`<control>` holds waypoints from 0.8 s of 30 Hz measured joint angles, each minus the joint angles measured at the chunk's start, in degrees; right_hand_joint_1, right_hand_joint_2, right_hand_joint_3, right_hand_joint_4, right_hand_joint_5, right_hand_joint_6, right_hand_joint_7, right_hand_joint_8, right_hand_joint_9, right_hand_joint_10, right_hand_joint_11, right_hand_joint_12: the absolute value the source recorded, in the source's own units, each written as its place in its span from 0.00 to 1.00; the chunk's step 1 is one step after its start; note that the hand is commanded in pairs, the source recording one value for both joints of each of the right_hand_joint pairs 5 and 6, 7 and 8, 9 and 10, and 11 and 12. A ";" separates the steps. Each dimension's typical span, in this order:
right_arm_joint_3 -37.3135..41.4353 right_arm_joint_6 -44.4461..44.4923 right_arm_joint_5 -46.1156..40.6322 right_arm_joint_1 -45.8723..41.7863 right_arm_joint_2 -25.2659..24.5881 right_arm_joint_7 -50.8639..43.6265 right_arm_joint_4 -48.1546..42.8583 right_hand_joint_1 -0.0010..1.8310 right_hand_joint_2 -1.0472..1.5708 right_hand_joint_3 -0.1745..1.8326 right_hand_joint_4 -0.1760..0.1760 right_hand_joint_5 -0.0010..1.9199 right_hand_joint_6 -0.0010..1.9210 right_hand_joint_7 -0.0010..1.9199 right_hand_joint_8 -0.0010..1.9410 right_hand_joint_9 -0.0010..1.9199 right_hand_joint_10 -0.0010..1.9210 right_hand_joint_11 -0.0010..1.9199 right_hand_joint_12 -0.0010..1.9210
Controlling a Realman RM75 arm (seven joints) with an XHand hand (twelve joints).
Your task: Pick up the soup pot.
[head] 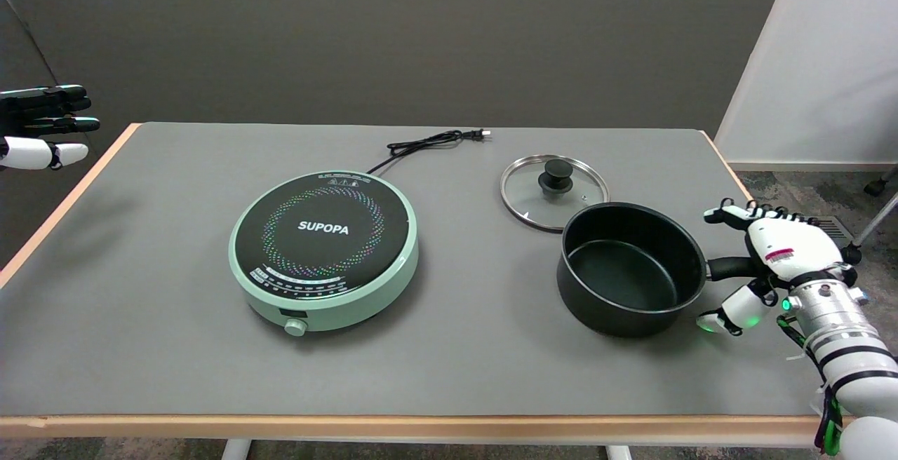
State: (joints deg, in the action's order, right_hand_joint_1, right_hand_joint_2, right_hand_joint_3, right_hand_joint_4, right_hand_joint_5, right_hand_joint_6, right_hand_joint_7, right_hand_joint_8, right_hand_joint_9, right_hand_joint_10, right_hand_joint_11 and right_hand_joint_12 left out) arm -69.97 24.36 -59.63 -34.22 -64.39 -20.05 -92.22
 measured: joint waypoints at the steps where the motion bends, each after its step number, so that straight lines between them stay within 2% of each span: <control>1: 0.10 -0.49 0.01 0.06 0.02 0.01 -0.06 0.63 0.28 0.44 1.00 0.18 0.18 0.18 0.17 0.18 0.18 0.18 0.18; 3: 0.26 -1.72 0.06 0.17 0.08 0.01 -0.24 0.62 0.26 0.46 1.00 0.15 0.15 0.15 0.15 0.15 0.15 0.15 0.15; 8: 0.62 -3.87 0.13 0.39 0.16 0.00 -0.64 0.63 0.19 0.71 1.00 0.14 0.14 0.14 0.14 0.14 0.14 0.14 0.14; 12: 0.87 -5.29 0.14 0.54 0.25 -0.07 -0.91 0.63 0.17 0.83 1.00 0.20 0.20 0.20 0.20 0.20 0.20 0.20 0.20; 14: 1.00 -6.02 0.15 0.62 0.28 -0.10 -1.05 0.63 0.18 0.91 1.00 0.27 0.27 0.27 0.27 0.27 0.27 0.27 0.27; 16: 1.08 -6.44 0.15 0.65 0.30 -0.12 -1.12 0.62 0.19 0.92 1.00 0.30 0.30 0.30 0.30 0.30 0.30 0.30 0.30; 18: 1.16 -6.91 0.16 0.70 0.32 -0.15 -1.24 0.60 0.22 0.88 1.00 0.37 0.37 0.37 0.37 0.37 0.37 0.37 0.37; 21: 1.26 -7.43 0.17 0.77 0.34 -0.17 -1.35 0.57 0.29 0.74 1.00 0.50 0.50 0.50 0.49 0.50 0.50 0.50 0.50; 22: 1.27 -7.60 0.17 0.80 0.34 -0.17 -1.40 0.58 0.30 0.71 0.75 0.51 0.51 0.51 0.50 0.51 0.51 0.51 0.51; 23: 1.29 -7.74 0.18 0.82 0.34 -0.17 -1.44 0.58 0.31 0.67 0.57 0.52 0.52 0.52 0.51 0.52 0.52 0.52 0.52; 24: 1.32 -7.89 0.18 0.84 0.35 -0.17 -1.47 0.59 0.31 0.63 0.56 0.53 0.53 0.53 0.52 0.53 0.53 0.53 0.53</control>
State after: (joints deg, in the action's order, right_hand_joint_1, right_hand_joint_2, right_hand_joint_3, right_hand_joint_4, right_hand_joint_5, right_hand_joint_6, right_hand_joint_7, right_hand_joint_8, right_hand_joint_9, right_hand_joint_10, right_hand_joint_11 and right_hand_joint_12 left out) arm -68.65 16.48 -59.45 -33.37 -64.04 -20.22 -93.69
